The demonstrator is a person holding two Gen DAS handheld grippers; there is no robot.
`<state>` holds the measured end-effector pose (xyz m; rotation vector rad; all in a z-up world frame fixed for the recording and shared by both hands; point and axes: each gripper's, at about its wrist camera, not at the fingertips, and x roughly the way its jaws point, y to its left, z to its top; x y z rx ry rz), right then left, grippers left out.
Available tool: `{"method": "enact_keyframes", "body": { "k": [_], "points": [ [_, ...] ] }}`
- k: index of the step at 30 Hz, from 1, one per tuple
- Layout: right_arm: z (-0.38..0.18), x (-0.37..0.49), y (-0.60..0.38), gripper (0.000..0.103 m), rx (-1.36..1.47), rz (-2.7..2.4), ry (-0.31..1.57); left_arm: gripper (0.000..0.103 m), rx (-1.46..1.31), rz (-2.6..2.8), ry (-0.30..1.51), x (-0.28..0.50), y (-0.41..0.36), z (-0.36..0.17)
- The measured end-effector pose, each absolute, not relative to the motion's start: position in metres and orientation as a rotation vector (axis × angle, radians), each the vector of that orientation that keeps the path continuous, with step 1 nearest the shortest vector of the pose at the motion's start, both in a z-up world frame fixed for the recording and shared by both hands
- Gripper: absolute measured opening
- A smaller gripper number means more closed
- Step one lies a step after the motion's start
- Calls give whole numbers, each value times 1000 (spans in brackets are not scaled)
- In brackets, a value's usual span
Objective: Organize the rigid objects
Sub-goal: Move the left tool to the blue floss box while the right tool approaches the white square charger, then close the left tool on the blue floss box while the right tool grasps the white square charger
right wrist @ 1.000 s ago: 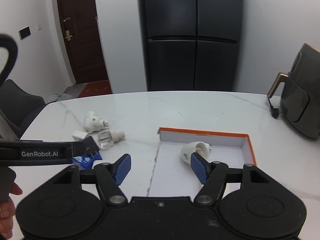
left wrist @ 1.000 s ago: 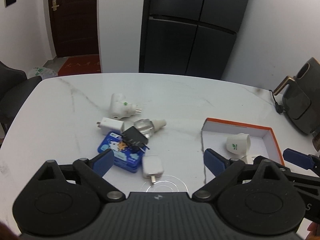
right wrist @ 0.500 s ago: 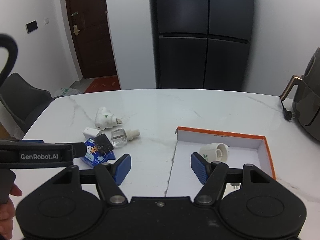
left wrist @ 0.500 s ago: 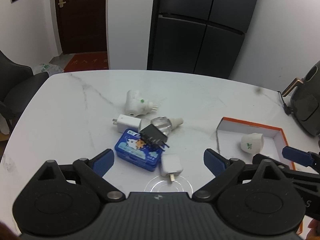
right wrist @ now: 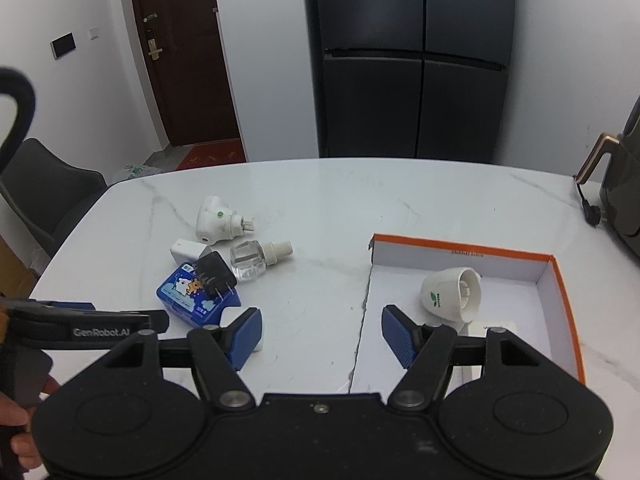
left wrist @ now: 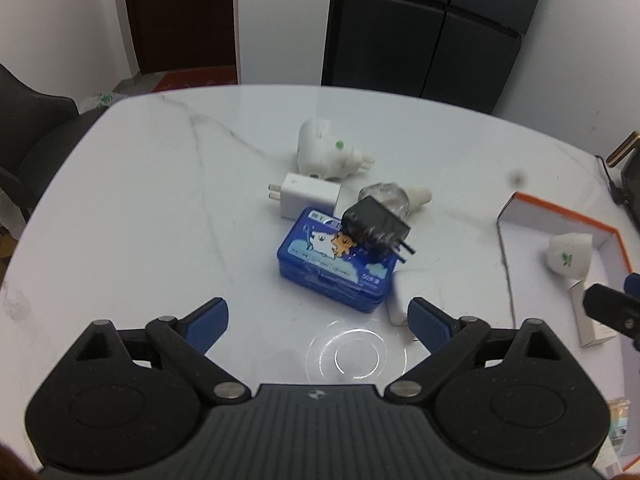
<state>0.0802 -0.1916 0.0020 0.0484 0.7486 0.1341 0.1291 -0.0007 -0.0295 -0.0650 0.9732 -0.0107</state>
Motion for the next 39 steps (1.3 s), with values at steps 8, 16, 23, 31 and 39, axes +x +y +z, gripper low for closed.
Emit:
{"method": "enact_keyframes", "body": {
  "k": [8,16,23,31,39],
  "points": [
    [-18,91,-190,79,59,123,789,103,-31,-70,991,158,-10,-63],
    [-27,96,-198,79,82,101,806,103,9,-128,942,192,-14,-83],
    [-29,99,-200,79,88,91,807,95,-10,-177,934,192,-1,-89],
    [-38,107,-179,79,74,148,818,93,-8,-153,951,158,21,-83],
    [-58,127,-140,79,54,226,865,94,5,-72,942,130,46,-86]
  ]
}}
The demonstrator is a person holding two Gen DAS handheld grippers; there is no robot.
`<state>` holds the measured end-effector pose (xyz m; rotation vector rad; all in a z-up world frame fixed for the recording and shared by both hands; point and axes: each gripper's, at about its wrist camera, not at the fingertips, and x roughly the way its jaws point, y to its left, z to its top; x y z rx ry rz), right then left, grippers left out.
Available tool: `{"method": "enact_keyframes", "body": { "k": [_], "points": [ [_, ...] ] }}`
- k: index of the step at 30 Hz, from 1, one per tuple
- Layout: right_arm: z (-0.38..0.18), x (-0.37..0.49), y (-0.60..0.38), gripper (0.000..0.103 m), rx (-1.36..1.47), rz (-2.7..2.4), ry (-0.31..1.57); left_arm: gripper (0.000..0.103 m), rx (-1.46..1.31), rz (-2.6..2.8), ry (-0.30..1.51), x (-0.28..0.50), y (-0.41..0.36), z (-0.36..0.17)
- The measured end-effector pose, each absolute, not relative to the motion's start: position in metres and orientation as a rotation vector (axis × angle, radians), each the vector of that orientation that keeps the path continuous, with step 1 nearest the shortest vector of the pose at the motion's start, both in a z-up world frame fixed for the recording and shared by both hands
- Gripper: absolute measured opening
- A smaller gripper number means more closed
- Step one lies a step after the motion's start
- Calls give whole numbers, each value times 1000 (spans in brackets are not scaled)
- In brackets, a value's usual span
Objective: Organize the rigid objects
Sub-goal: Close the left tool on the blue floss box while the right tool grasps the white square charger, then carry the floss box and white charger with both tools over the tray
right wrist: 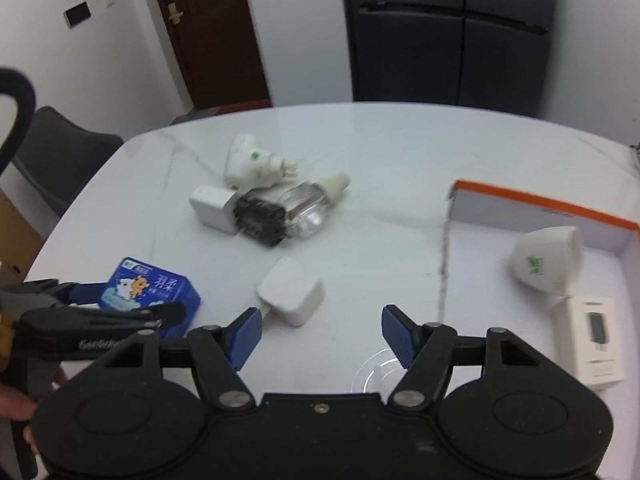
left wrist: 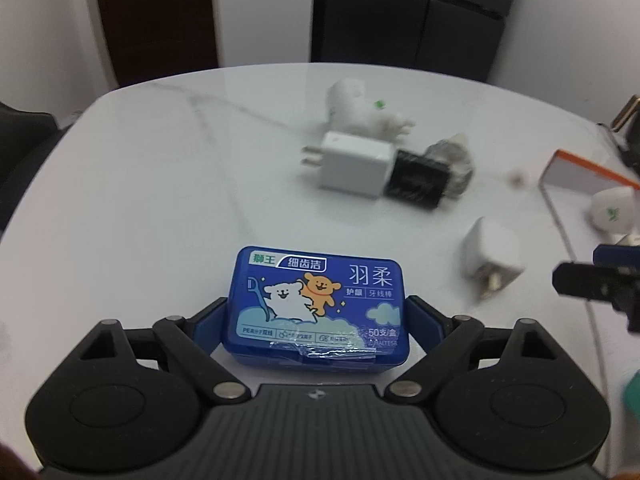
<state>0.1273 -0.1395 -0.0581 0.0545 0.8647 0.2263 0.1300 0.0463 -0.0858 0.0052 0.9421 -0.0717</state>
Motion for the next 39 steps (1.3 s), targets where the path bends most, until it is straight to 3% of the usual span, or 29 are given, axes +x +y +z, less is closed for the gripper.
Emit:
{"method": "enact_keyframes", "body": {
  "k": [13,15,17,18,39],
  "points": [
    [-98,178,-93,77,113,98,933,93,-55,-17,920,138,51,-96],
    [-100,180,-90,63,93,72,909,93,-54,-15,912,136,52,-93],
    [-101,182,-87,60,55,58,895,93,-53,-21,896,135,54,-89],
    [-101,183,-86,51,48,57,889,93,-54,-21,889,133,55,-87],
    [-29,120,-97,51,22,202,794,93,-103,56,833,94,51,-19]
  ]
}}
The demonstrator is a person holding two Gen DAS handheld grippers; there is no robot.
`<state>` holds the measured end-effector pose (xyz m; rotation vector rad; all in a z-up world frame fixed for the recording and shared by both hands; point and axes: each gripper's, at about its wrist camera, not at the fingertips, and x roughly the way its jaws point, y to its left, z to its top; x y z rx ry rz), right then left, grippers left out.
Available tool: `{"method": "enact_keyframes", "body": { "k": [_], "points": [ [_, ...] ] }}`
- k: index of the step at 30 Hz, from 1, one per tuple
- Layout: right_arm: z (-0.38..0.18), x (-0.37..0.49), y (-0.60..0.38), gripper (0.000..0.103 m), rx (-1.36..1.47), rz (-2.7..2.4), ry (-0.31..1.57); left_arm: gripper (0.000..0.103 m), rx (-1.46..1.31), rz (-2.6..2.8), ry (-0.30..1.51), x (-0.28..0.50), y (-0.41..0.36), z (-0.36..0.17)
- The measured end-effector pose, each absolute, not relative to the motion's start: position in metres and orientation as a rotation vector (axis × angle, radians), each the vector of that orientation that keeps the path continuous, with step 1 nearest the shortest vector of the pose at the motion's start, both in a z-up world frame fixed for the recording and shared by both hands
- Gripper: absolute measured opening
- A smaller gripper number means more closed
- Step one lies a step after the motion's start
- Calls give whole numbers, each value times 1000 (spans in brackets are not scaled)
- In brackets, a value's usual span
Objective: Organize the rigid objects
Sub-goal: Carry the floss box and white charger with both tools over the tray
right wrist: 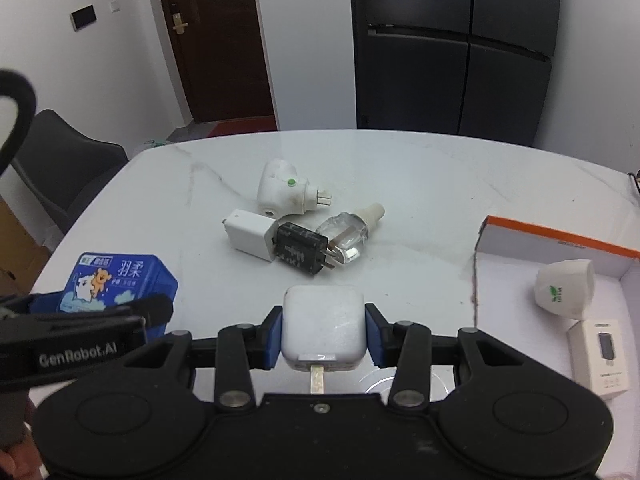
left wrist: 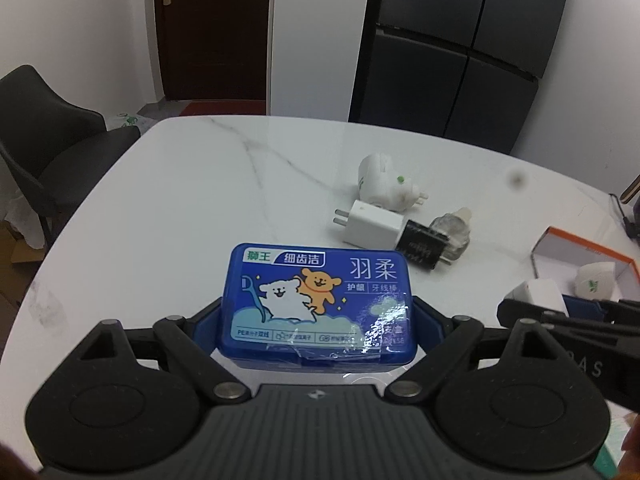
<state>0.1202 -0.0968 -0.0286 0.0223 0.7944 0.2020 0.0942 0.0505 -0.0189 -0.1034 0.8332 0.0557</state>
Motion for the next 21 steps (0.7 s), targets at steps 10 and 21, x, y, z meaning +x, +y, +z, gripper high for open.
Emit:
{"method": "enact_keyframes", "body": {
  "k": [10,21],
  "points": [
    [0,84,-121,51,19,232,767,93,-100,61,801,65,29,11],
    [21,51,-142,51,27,238,730,94,-78,61,775,40,7,33]
  ]
}}
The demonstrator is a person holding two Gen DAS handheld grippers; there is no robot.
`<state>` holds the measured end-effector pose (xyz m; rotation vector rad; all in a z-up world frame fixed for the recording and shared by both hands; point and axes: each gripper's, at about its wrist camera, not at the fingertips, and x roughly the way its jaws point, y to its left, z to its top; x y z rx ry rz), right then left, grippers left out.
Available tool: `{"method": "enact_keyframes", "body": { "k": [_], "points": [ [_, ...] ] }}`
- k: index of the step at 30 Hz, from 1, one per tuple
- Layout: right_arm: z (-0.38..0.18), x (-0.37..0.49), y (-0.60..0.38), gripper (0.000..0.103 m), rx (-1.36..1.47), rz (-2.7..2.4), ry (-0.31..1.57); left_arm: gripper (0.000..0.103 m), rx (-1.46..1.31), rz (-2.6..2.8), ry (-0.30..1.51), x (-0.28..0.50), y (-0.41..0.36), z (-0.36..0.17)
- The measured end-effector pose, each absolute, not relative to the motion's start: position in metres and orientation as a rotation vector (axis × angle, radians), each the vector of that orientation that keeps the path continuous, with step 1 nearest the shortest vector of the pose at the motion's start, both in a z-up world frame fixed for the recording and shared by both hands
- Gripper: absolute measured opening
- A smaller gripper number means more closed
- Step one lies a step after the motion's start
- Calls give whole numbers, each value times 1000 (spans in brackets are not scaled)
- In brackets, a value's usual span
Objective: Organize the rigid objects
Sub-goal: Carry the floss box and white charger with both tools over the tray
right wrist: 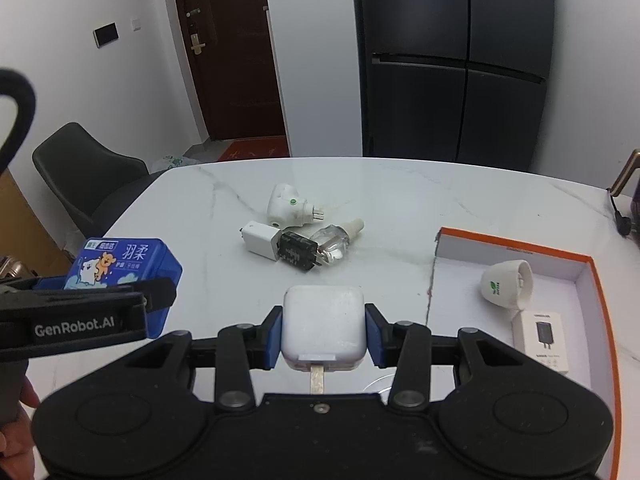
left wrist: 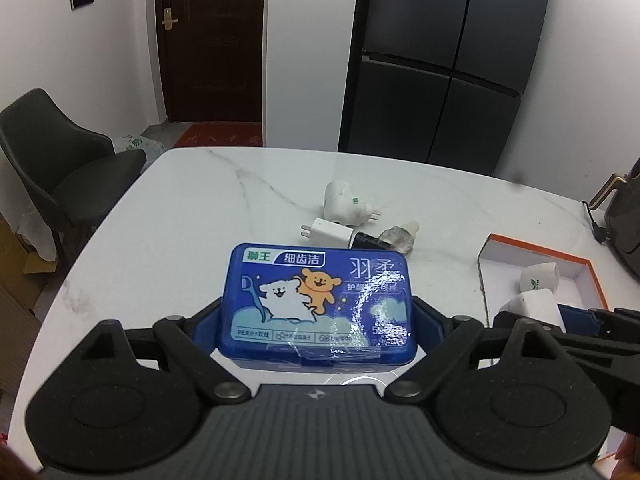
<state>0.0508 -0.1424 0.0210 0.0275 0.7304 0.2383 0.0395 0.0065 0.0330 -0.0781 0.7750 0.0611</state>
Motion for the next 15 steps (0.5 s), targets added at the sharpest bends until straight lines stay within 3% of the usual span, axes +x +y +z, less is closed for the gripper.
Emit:
{"method": "enact_keyframes", "body": {
  "k": [15],
  "points": [
    [38,21,-178,51,62,187,690,94,-60,-3,744,24,-29,42]
  ]
}}
